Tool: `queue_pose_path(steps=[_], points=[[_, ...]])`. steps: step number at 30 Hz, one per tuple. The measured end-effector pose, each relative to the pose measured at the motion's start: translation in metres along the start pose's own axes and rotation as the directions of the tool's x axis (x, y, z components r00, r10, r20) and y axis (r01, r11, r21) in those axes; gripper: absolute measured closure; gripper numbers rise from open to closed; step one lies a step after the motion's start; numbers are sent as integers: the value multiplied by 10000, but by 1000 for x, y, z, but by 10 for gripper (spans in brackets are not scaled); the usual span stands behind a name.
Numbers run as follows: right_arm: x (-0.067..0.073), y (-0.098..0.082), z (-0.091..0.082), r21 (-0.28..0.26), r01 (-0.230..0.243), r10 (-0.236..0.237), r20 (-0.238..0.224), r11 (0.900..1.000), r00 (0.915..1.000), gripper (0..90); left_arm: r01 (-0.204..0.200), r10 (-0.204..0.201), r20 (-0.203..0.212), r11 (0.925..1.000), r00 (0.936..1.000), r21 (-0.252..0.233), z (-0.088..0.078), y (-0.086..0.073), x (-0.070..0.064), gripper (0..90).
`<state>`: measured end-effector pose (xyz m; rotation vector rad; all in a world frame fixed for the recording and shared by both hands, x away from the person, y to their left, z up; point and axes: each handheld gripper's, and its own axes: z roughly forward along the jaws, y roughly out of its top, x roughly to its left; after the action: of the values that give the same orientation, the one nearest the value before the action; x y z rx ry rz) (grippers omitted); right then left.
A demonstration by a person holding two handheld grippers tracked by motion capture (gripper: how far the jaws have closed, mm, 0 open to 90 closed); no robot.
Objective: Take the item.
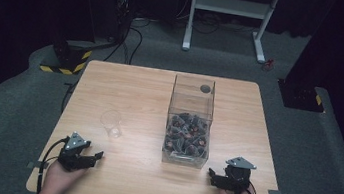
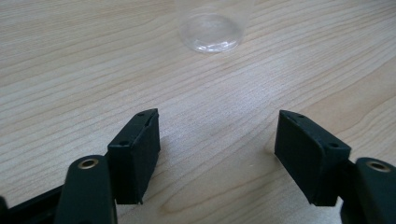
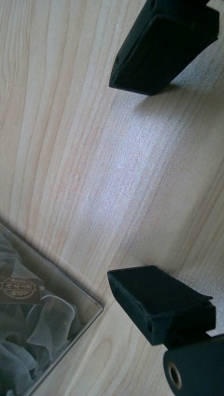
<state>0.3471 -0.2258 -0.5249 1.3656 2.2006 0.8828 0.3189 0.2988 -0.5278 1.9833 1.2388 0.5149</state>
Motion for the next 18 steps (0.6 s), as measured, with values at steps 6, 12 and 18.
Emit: queue_pose_path(steps=[6,12,18], points=[[0,0,0,-3,5,-5,-2,10000,10000,83,-74,73,-21,9995,10000,-310,-4,0,0,333],[0,0,0,-4,5,-5,-6,10000,10000,83,131,-123,176,9989,9998,-452,-7,1,0,325],[0,0,0,-7,9,-9,-8,10000,10000,84,215,-191,427,9982,9989,-557,-10,2,-1,319]])
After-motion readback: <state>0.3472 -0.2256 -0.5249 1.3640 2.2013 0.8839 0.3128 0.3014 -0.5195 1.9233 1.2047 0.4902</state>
